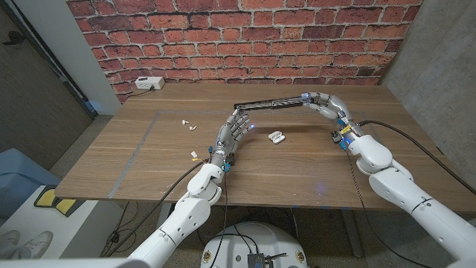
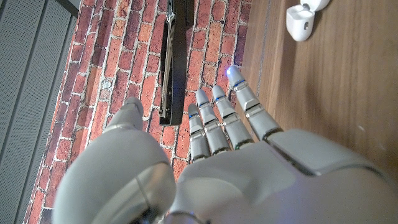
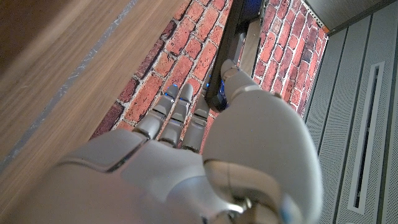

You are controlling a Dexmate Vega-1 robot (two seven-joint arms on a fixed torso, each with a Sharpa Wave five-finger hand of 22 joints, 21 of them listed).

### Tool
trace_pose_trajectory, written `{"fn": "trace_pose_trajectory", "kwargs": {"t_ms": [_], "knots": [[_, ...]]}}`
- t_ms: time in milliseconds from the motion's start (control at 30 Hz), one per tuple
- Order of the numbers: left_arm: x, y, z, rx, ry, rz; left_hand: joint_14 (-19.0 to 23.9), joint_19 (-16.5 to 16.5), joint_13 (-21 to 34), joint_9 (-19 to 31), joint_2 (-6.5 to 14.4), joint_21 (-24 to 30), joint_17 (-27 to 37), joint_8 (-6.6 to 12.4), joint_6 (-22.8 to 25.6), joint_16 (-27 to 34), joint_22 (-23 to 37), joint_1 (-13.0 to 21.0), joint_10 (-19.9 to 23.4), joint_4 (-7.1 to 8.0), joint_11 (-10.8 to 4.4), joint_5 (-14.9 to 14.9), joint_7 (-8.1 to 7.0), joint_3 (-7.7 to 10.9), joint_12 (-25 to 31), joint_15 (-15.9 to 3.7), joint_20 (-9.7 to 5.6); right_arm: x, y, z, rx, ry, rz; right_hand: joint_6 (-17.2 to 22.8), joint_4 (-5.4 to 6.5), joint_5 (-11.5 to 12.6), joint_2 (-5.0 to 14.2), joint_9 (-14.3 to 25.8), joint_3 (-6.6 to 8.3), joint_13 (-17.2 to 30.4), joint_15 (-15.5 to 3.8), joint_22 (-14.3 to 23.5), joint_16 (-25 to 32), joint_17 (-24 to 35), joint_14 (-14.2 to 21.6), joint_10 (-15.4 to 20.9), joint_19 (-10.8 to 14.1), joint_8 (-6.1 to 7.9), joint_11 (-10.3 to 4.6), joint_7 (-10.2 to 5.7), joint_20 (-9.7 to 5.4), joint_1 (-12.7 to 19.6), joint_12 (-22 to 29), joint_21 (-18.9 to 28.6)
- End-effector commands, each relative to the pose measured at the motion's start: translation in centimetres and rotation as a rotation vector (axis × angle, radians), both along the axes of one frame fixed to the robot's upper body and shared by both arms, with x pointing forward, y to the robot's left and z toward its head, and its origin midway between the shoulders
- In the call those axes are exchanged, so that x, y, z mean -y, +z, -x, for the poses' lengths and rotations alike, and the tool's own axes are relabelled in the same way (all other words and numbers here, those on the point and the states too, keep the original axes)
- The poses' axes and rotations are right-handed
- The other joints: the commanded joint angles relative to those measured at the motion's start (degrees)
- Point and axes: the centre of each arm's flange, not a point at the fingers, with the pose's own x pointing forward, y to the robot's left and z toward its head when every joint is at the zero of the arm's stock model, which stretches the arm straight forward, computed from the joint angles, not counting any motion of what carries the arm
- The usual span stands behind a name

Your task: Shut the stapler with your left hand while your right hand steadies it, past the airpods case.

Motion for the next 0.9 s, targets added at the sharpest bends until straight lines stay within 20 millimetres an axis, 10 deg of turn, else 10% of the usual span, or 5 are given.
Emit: {"fn": "trace_pose_trajectory", "kwargs": {"t_ms": [33, 900], "knots": [[0.08, 0.02, 0.01, -0.001, -0.003, 0.003, -0.39, -0.36, 0.08, 0.04, 0.05, -0.29, 0.13, 0.34, -0.29, 0.22, 0.07, -0.23, -0.24, -0.29, -0.15, -0.24, 0.19, 0.11, 0.37, -2.87, 0.14, -0.09, -0.13, -0.02, -0.009, 0.012, -0.032, 0.60, -0.48, 0.49, -0.27, 0.17, -0.02, -0.13, -10.38, 0.16, 0.21, 0.07, 0.96, 5.69, 0.46, 0.45, -4.80, 0.62, -0.01, 0.13, 2.52, 0.32], [0.33, 0.12, 0.90, 0.027, 0.006, 0.015, -5.10, -3.59, -0.64, -0.14, 0.09, -2.46, -0.13, 0.47, -2.75, -0.15, 0.04, -0.09, -3.37, -1.10, 0.32, -0.41, 0.28, 0.50, 0.26, -2.08, 0.73, -0.57, -0.47, 0.36, -0.096, 0.060, -0.121, 2.14, -1.39, 2.09, -0.95, -0.34, 0.69, -1.41, -10.18, 0.11, -0.84, -0.80, 3.30, 8.15, 1.91, -0.18, -3.44, 2.17, 0.72, 0.89, 3.40, 0.72]]}}
